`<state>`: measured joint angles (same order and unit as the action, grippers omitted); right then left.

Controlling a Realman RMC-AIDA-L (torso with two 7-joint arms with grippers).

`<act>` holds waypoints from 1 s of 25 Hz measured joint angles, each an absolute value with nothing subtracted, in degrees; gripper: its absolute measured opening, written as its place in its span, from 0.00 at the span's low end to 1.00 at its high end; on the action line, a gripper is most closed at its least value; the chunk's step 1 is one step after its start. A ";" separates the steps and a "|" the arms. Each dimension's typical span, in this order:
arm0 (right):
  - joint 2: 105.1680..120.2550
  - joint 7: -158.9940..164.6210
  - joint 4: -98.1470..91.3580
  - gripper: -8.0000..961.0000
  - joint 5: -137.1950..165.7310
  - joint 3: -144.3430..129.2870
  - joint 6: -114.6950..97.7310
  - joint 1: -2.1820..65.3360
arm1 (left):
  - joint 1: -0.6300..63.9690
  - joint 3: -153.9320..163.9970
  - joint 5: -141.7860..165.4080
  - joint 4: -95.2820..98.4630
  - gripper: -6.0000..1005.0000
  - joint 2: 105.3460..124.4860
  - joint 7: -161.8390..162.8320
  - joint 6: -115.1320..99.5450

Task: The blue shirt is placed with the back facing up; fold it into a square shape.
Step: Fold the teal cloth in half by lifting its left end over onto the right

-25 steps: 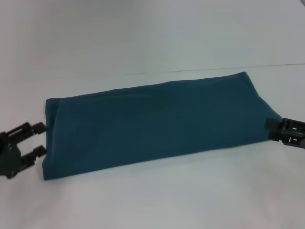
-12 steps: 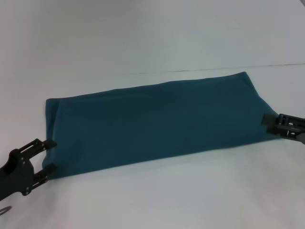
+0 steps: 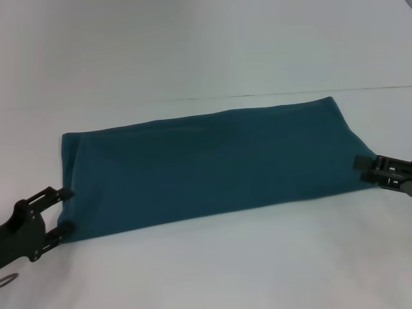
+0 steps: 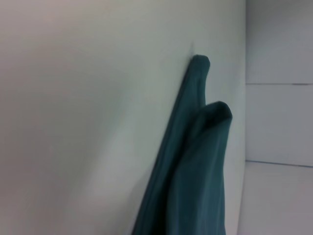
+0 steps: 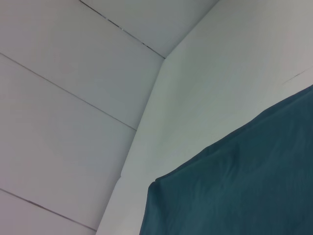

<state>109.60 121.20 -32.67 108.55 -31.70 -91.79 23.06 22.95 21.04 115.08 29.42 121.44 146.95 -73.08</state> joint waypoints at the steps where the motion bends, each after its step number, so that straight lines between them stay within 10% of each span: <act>1: 109.60 121.20 -32.65 0.86 108.54 -31.70 -91.79 23.06 | 22.86 21.00 115.10 29.43 0.74 121.43 146.97 -72.95; 25: 109.75 121.51 -32.60 0.86 108.64 -31.51 -91.83 22.81 | 19.71 19.98 118.75 31.97 0.73 121.64 152.65 -75.03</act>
<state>109.75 121.51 -32.60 108.64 -31.51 -91.83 22.81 19.71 19.98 118.74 31.97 121.64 152.65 -75.03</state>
